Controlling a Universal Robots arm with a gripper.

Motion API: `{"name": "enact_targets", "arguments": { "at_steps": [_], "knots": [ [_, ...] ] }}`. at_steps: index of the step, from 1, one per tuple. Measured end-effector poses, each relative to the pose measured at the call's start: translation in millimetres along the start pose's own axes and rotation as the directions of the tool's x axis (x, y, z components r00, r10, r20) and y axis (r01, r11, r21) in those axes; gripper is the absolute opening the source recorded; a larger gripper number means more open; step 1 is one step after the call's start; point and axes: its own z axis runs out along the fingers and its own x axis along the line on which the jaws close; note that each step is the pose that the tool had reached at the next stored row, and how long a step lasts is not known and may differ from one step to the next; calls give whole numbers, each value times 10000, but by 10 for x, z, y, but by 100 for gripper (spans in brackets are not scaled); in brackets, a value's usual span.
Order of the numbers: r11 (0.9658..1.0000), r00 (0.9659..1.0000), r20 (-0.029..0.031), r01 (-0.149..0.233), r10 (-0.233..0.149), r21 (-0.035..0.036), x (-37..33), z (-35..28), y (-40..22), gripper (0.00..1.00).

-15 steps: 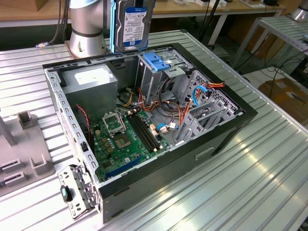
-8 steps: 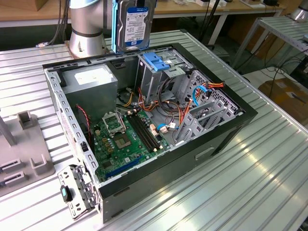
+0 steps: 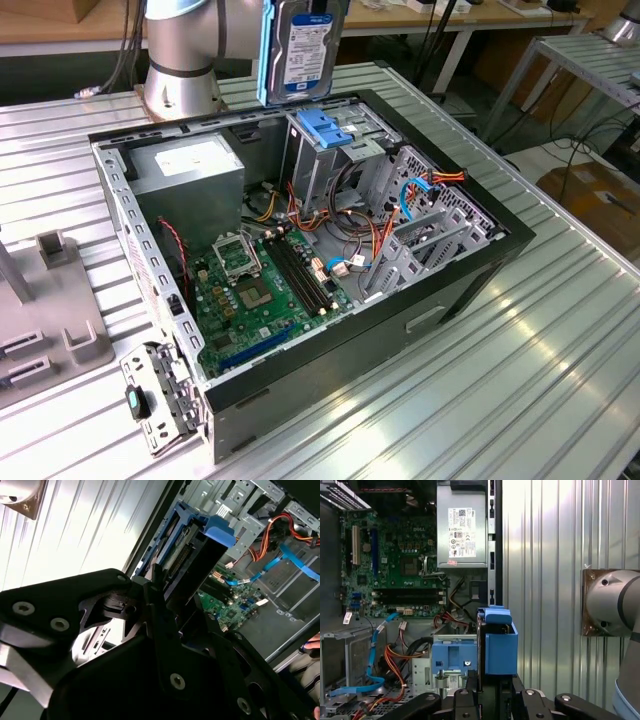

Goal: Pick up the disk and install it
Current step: 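Pick up the disk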

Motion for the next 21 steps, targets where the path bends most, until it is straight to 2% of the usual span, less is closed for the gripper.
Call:
{"name": "enact_targets", "arguments": {
  "at_steps": [1, 4, 6, 9, 11, 13, 17, 18, 20, 21],
  "knots": [
    [10000, 10000, -1, -2, 2, 0, 0, 0, -30, 35],
    [10000, 10000, -1, 0, 0, 0, -1, 4, -185, 35],
    [10000, 10000, 0, 0, 0, 0, -2, 6, -261, 35],
    [10000, 10000, 0, -1, 1, 0, -3, 9, -408, 35],
    [10000, 10000, -1, -1, 1, 0, 5, 11, -450, 35],
    [10000, 10000, 0, -1, 1, 0, 32, 12, -462, 35],
    [10000, 10000, -1, -2, 2, 0, 199, 15, -472, 35],
    [10000, 10000, -1, -1, 1, 0, 274, 17, -473, 35],
    [10000, 10000, -2, -2, 2, 0, 358, 19, -473, 35],
    [10000, 10000, -1, -1, 1, 0, 429, 21, -474, 35]
  ]
}}
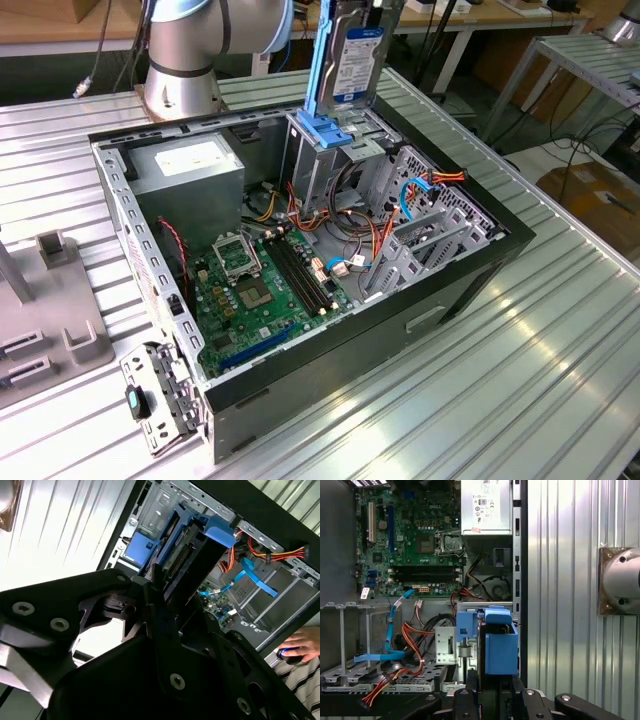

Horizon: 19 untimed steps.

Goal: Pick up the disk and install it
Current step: 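Pick up the disk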

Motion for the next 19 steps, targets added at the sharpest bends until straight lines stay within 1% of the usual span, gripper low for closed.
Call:
{"name": "enact_targets", "arguments": {
  "at_steps": [2, 6, 7, 9, 10, 12, 13, 16, 17, 19],
  "knots": [
    [10000, 10000, -1, -1, 1, 0, 137, 3, -1, 35],
    [10000, 10000, -1, 0, 0, 0, 282, 6, -3, 35],
    [10000, 10000, 0, -1, 1, 0, 356, 8, -3, 35],
    [10000, 10000, -1, -1, 1, 0, 428, 9, -4, 35],
    [10000, 10000, 2, -1, 1, 0, 479, 11, -4, 35],
    [10000, 10000, -1, -1, 1, 0, 543, 11, -5, 35],
    [10000, 10000, 1, 0, 0, 0, 610, 13, -6, 35],
    [10000, 10000, 0, -1, 1, 0, 760, 15, -7, 35],
    [10000, 10000, -1, -1, 1, 0, 781, 15, -7, 35],
    [10000, 10000, 1, -1, 1, 0, 860, 17, -8, 35]
  ]
}}
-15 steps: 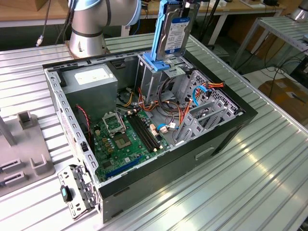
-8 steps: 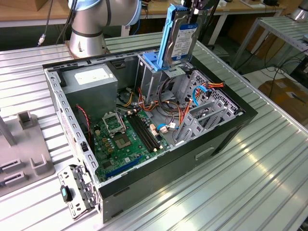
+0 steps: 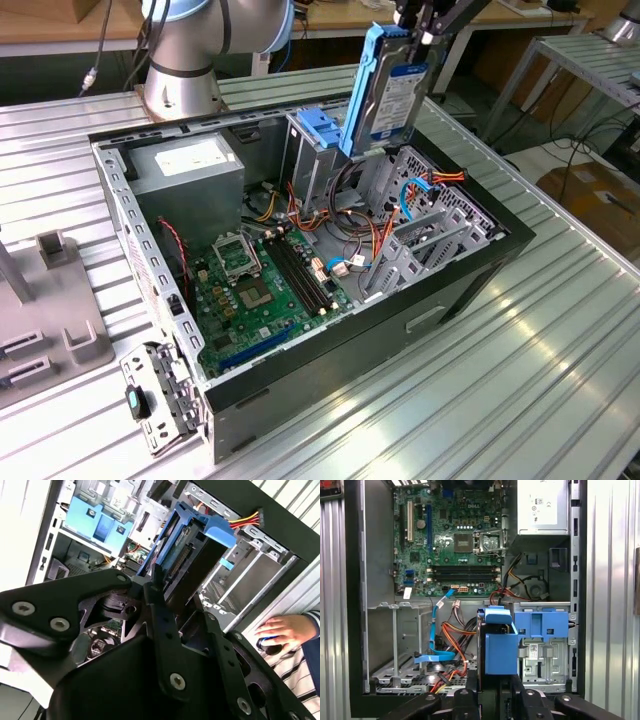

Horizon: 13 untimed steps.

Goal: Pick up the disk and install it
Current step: 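Pick up the disk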

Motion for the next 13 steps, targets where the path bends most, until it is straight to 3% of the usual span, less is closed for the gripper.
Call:
{"name": "enact_targets", "arguments": {
  "at_steps": [9, 13],
  "knots": [
    [10000, 10000, -2, 0, 0, 0, 29, -1, 0, 35],
    [10000, 10000, -1, 0, 0, 0, 29, -41, -1, 35]
  ]
}}
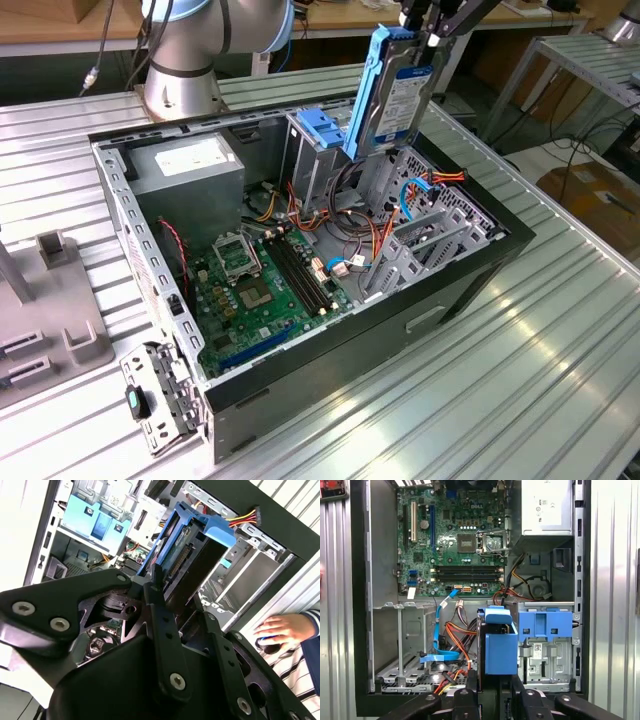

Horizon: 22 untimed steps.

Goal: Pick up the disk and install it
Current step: 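Pick up the disk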

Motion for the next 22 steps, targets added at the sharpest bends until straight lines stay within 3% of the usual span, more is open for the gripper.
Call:
{"name": "enact_targets", "arguments": {
  "at_steps": [6, 22],
  "knots": [
    [10000, 10000, 1, 0, 0, 0, 1, -68, -1, 35],
    [10000, 10000, 2, 0, 0, 0, 44, -70, -1, 35]
  ]
}}
